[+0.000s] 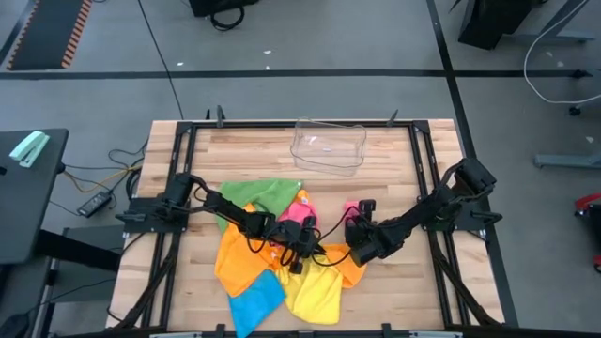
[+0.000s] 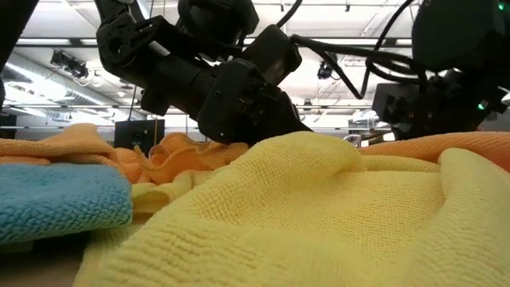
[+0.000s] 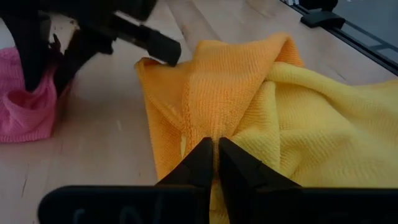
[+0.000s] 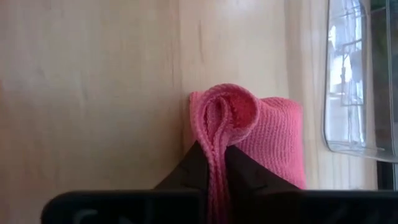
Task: Fold microfiber towels
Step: Put the pink microfiber cloth into the transparent bin
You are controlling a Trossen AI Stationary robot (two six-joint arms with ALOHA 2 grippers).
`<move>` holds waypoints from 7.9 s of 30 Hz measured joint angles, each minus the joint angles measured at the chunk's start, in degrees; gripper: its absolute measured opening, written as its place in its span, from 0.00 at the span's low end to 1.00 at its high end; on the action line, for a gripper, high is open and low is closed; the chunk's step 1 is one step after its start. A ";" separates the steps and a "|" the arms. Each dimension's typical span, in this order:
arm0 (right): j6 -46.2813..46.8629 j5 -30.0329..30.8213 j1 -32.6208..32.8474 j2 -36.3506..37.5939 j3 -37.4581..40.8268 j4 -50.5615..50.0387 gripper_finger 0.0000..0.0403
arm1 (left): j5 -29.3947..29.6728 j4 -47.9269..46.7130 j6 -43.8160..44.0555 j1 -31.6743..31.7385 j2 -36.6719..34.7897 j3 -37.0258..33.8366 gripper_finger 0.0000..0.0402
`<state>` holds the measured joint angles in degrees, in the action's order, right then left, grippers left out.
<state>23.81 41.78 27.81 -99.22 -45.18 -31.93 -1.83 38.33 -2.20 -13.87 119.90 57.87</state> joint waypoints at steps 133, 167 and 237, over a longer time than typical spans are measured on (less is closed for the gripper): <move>-50.45 -28.95 -53.31 -2.73 -24.70 -12.26 0.48 | 0.92 3.80 -12.07 19.50 -0.02 0.02 0.07; -41.91 -43.03 -54.73 -2.69 -30.79 -23.02 0.54 | 0.92 3.93 -12.04 19.47 -0.02 0.02 0.07; -36.63 -52.34 -60.83 -2.42 -27.41 -23.51 0.51 | 17.27 8.20 -37.96 10.71 -0.44 0.00 0.05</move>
<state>-12.82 -10.57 -33.01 -101.65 -72.59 -55.44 15.44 46.52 -40.16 -3.16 119.46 57.87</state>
